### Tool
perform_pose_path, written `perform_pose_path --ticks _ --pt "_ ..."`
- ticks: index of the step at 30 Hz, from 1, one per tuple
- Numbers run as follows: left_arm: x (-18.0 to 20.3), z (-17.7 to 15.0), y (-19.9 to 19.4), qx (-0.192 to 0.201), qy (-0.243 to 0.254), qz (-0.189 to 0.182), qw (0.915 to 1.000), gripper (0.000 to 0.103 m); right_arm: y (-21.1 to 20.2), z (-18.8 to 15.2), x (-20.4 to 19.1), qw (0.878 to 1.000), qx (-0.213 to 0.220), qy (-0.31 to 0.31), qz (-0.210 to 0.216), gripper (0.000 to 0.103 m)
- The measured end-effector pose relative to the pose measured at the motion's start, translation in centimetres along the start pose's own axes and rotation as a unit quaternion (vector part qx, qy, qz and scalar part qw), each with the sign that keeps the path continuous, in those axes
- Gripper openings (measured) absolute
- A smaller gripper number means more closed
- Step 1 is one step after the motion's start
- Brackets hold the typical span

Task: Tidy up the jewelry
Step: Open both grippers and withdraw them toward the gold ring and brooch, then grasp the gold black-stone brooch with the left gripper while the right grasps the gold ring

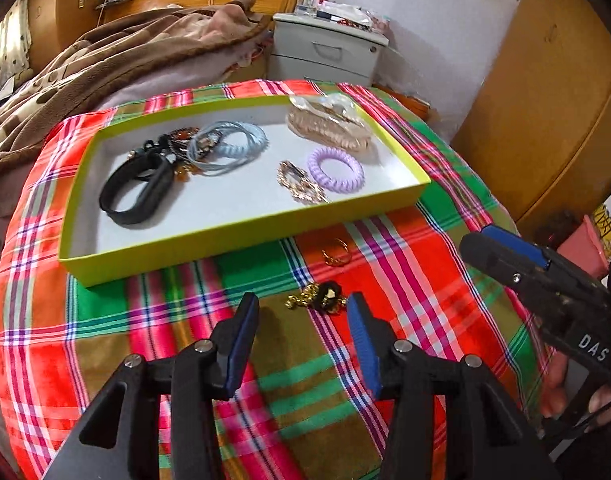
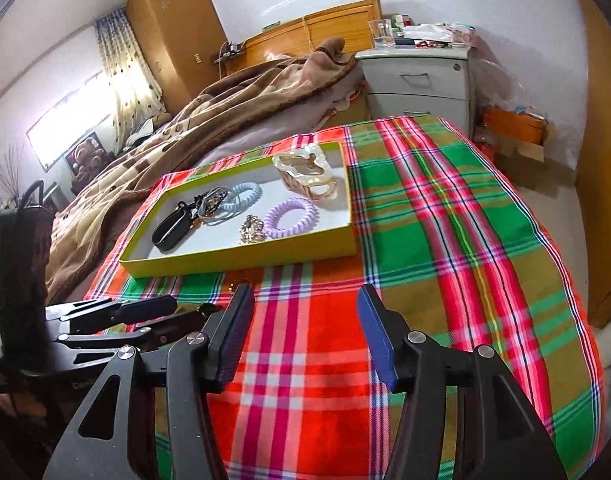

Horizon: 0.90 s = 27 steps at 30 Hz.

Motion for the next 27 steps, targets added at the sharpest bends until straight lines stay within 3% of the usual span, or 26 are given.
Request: perform_pose_path --ticks 11,21,27 --pt "1.5 -0.3 1.7 -0.008 0.027 0.007 0.9996 0.048 -0.6 -0.2 1.3 1.0 0.006 0.011 -0.007 0.054" --pt "1.9 -0.1 2.6 0.005 0.072 0.049 0.9962 0.048 -0.8 -0.3 1.3 1.0 0.005 0.005 -0.009 0.054" --pt "1.0 -0.2 2.2 0.013 0.066 0.049 0.9965 0.031 -0.5 -0.4 1.0 1.0 -0.002 0.001 -0.016 0.054"
Point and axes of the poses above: each gripper's, at about its wrist camera, not at the fingertips, and y roughly the way its jaws point, x to its right, z to its top, the point moved 9 cm from there along y, roughly the way its jaws point, and after that the axes turned 13 degrees about x, right-handed, at the moved point
